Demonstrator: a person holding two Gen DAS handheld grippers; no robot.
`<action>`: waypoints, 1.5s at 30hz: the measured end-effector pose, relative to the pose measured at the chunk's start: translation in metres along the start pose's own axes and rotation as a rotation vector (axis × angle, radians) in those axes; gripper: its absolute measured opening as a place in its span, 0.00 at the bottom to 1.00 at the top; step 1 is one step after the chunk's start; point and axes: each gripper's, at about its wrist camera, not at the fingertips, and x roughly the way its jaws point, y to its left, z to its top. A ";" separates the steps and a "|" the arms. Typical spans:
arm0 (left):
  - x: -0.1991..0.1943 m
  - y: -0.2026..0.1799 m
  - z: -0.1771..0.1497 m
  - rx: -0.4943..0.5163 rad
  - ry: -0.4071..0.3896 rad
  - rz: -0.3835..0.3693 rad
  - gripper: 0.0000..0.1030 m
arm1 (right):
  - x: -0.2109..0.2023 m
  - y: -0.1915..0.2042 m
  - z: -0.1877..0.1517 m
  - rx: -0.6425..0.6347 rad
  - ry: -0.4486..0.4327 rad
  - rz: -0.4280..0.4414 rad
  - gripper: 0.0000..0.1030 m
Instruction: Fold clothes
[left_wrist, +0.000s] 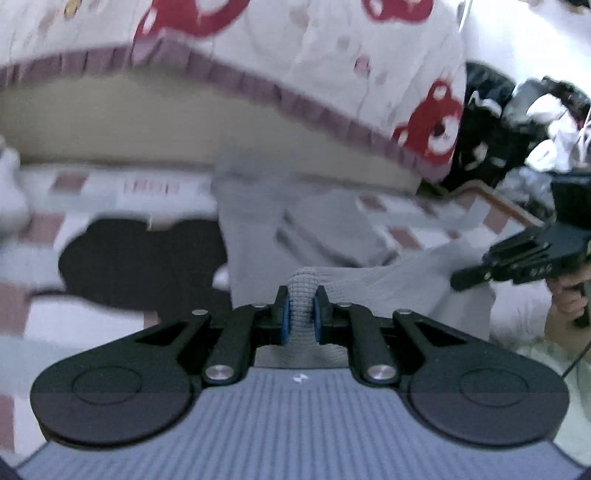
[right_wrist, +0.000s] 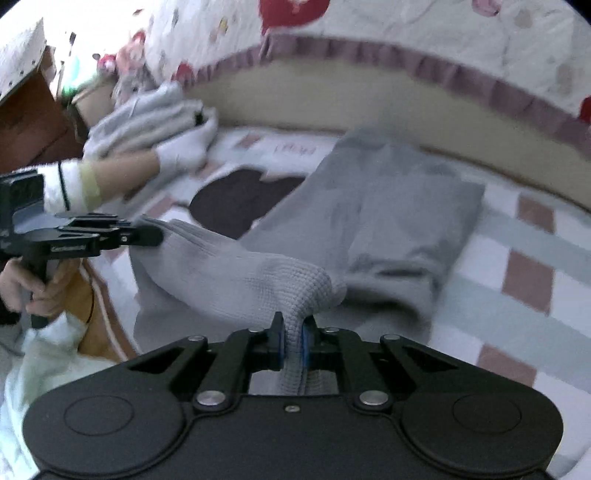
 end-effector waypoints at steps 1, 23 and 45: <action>0.003 -0.001 0.009 0.003 -0.023 0.005 0.11 | -0.003 0.000 0.002 0.002 -0.018 -0.016 0.10; 0.195 0.057 0.124 0.032 -0.065 0.171 0.12 | 0.075 -0.081 0.102 0.206 -0.289 -0.272 0.10; 0.163 0.093 0.057 -0.187 0.263 0.131 0.47 | 0.051 -0.077 0.055 0.390 -0.108 -0.191 0.36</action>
